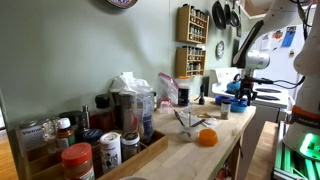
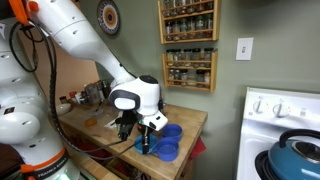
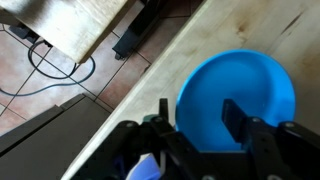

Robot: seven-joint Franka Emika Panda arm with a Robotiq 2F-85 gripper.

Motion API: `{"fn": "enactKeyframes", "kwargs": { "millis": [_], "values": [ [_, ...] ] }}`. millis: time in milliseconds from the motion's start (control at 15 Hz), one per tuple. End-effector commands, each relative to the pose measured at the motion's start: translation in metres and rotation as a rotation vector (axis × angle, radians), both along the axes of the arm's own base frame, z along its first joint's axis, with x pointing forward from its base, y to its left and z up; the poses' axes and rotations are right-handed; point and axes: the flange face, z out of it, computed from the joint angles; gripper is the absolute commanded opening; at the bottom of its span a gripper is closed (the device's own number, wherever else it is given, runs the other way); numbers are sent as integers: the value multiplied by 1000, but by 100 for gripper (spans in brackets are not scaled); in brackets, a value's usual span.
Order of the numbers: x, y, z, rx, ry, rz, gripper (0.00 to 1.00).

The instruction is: Put the light blue bowl behind the spice bottle

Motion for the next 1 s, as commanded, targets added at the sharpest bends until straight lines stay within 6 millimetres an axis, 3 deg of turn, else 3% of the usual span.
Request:
{"fn": "enactKeyframes", "kwargs": {
  "millis": [0,200,267,467,533,600,667,933],
  "values": [
    [10,-5,-6,40,6,-17,34],
    [16,-10,-6,47,6,-26,28],
    [18,-11,-6,49,6,-28,32],
    [23,-14,-8,47,12,-26,30],
    [24,-14,-9,47,15,-24,24],
    [25,-14,-10,47,17,-22,7],
    [26,-14,-10,46,19,-20,2],
    [29,-16,-9,54,21,-15,1]
  ]
}}
